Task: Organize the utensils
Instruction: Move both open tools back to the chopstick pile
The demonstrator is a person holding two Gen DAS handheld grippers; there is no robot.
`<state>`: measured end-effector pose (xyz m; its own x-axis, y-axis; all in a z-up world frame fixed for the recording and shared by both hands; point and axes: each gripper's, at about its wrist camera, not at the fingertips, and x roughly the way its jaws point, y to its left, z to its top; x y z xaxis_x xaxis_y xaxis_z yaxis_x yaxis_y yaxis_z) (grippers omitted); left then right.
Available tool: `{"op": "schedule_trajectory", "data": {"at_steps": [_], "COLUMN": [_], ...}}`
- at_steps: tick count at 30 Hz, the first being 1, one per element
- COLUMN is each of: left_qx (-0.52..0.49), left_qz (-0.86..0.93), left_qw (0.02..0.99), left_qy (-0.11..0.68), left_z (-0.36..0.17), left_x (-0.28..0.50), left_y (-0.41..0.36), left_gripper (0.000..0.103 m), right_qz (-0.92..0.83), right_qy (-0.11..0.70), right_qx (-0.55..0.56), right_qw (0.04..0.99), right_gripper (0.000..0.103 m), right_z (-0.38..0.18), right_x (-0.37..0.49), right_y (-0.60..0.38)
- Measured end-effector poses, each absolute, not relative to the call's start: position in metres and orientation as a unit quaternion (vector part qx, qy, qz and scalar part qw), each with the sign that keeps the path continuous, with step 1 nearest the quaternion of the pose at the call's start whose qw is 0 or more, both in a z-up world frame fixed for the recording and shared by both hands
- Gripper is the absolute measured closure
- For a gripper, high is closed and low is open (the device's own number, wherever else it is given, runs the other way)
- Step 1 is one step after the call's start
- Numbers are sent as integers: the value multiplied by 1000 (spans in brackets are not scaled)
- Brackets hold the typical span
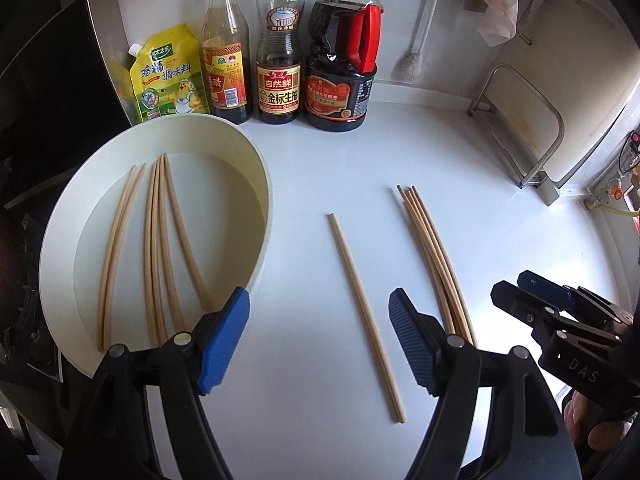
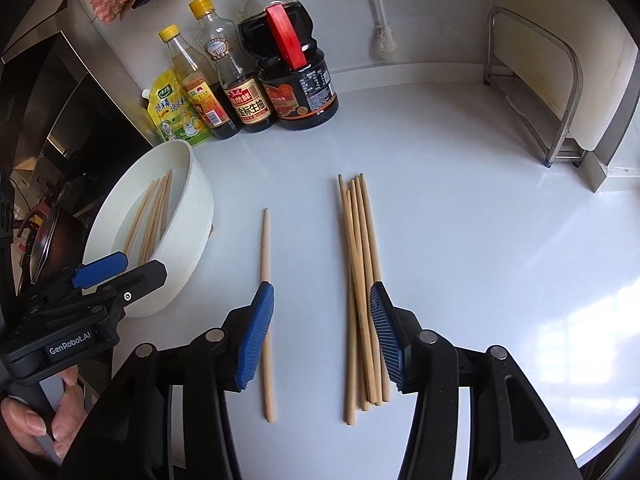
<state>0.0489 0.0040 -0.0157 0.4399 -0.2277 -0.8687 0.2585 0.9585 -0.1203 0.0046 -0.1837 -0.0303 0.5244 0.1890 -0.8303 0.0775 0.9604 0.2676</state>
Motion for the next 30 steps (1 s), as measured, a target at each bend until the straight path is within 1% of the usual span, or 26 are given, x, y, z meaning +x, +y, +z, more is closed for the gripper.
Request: {"op": "schedule_trajectory", "data": {"at_steps": [14,30], "left_qx": [4,16], "left_qz": [-127,-120], "left_qw": [843,833], "left_qy": [522,541], "left_z": [-36,-76], "left_x": [43,36], "left_y": [-15,-38], "left_gripper": [30,30], "right_qz": [13,10], "right_qy": [510,524], "right_qx": [129,96], "right_qw": [851,846], "right_gripper": [51,51], "right_z": [-59,-98], "right_x": [-1,12], "right_y": [-221,-221]}}
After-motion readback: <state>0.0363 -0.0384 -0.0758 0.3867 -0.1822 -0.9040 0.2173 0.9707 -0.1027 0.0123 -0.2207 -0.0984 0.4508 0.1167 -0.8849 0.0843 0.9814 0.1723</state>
